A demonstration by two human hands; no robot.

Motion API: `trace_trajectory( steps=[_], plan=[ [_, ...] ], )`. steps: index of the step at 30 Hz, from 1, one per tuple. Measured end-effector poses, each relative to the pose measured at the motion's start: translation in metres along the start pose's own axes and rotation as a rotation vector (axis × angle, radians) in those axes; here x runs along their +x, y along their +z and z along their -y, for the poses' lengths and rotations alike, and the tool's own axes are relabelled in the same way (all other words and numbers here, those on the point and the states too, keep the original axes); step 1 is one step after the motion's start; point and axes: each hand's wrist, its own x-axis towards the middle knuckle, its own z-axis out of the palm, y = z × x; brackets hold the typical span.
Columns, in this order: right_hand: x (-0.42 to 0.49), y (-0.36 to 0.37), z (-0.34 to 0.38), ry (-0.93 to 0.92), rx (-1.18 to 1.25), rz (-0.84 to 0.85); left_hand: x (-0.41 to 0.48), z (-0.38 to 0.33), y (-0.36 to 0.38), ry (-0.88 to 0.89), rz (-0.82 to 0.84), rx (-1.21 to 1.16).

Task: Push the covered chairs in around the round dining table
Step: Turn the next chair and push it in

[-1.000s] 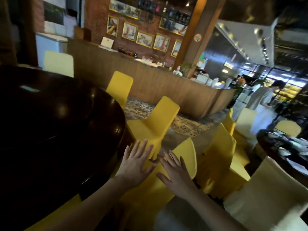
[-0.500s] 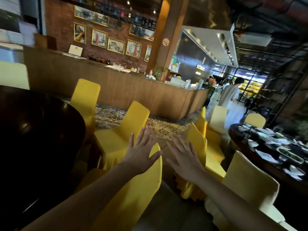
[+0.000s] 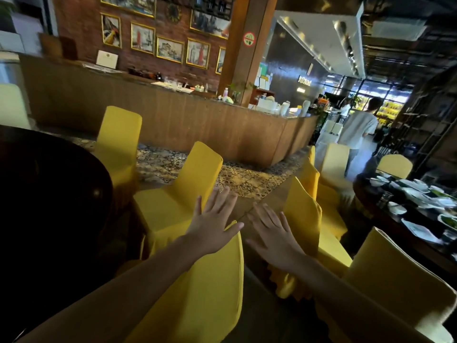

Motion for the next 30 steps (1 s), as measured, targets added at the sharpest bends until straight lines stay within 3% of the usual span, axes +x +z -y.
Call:
trace_trajectory(
  steps=[8,18,21,23,27,30],
  plan=[
    [0.086,0.042,-0.043,-0.096,0.015,0.042,0.085,0.035,0.034,-0.042,0.053,-0.036],
    [0.161,0.106,-0.097,-0.256,0.078,0.223,0.124,0.053,0.090,-0.308,0.096,0.010],
    [0.186,0.121,-0.099,-0.320,0.088,0.170,0.124,0.062,0.096,-0.362,0.080,0.011],
    [0.224,0.152,-0.129,-0.598,0.107,0.257,0.135,0.038,0.122,-0.669,0.108,0.042],
    [0.228,0.164,-0.110,-0.651,0.173,0.260,0.121,0.044,0.132,-0.771,0.082,0.076],
    [0.237,0.185,-0.118,-0.783,0.127,0.372,0.113,0.017,0.147,-0.958,0.088,0.036]
  ],
)
